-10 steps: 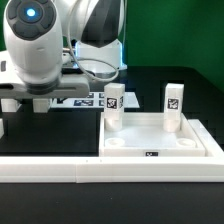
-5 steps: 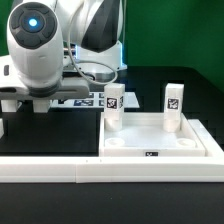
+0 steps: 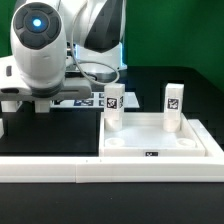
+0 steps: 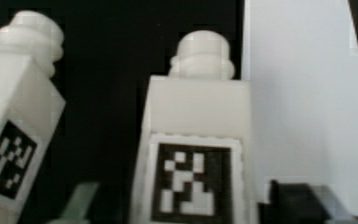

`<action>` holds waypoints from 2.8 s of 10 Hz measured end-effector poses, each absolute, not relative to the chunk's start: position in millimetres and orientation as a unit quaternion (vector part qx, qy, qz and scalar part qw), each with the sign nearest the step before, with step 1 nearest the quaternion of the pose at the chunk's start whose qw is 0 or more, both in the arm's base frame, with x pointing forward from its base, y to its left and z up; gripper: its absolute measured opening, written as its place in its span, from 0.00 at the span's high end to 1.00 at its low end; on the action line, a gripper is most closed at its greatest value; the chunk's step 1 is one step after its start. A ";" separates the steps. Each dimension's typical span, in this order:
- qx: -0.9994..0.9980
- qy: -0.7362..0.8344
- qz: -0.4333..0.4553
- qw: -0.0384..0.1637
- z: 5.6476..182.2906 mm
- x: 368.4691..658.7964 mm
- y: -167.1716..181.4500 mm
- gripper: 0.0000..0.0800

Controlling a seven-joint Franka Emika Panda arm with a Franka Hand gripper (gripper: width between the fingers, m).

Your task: Assemble square table

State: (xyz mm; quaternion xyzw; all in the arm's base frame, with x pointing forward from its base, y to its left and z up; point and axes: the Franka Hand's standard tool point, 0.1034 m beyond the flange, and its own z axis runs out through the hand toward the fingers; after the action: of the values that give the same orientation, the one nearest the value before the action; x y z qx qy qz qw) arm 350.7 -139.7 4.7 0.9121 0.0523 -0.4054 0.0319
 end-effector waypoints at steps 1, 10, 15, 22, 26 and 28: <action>0.912 0.052 -0.406 0.032 4.7 350.5 -139.8 0.58; 0.921 0.082 -0.380 -0.021 36.9 408.0 -110.9 0.64; 0.949 0.088 -0.303 -0.014 53.3 452.3 -110.5 0.64; 0.989 0.066 -0.129 -0.013 76.5 491.9 -113.2 0.64; 0.998 0.064 0.008 0.014 91.2 516.6 -122.6 0.64; 0.995 0.070 0.059 0.037 91.0 516.5 -133.9 0.64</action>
Offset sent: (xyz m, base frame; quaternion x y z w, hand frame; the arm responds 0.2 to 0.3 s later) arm 0.0000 0.0000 0.0000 0.0000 0.0000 0.0000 1.0000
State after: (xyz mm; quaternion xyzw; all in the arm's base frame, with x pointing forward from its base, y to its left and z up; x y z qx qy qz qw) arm 516.5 -133.9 91.0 0.9951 0.0699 0.0595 0.0373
